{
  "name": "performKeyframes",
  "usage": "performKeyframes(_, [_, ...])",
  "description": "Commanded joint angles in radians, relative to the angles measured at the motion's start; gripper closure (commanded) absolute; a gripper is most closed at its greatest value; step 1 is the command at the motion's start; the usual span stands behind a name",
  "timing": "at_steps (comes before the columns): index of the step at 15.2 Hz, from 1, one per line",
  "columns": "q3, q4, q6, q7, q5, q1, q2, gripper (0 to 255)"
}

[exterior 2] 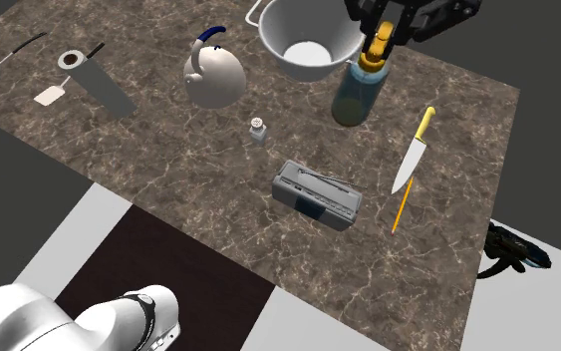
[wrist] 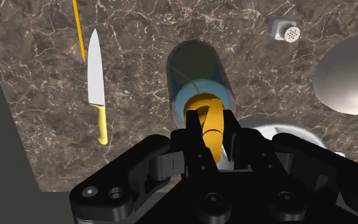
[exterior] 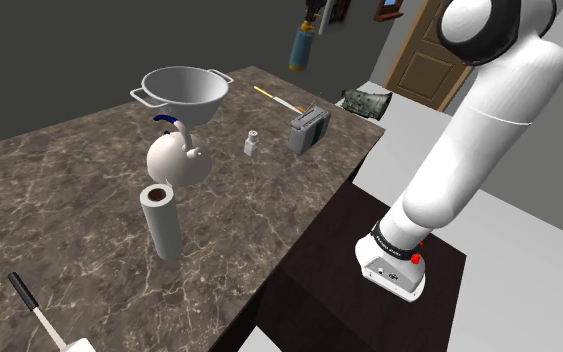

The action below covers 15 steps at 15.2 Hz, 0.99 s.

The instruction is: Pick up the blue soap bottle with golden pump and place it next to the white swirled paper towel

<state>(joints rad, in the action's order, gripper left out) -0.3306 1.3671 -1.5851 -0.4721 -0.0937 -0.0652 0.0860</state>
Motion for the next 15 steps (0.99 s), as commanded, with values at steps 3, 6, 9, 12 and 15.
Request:
performKeyframes(3, [0.047, 0.113, -0.028, 0.099, 0.045, 0.059, -0.095, 255])
performKeyframes(6, [0.089, 0.18, -0.043, 0.176, 0.07, 0.096, -0.153, 255])
performKeyframes(9, [0.132, 0.234, -0.053, 0.253, 0.087, 0.129, -0.2, 255])
performKeyframes(12, [0.177, 0.274, -0.059, 0.329, 0.099, 0.16, -0.236, 255])
performKeyframes(15, [0.222, 0.303, -0.062, 0.404, 0.107, 0.189, -0.262, 255])
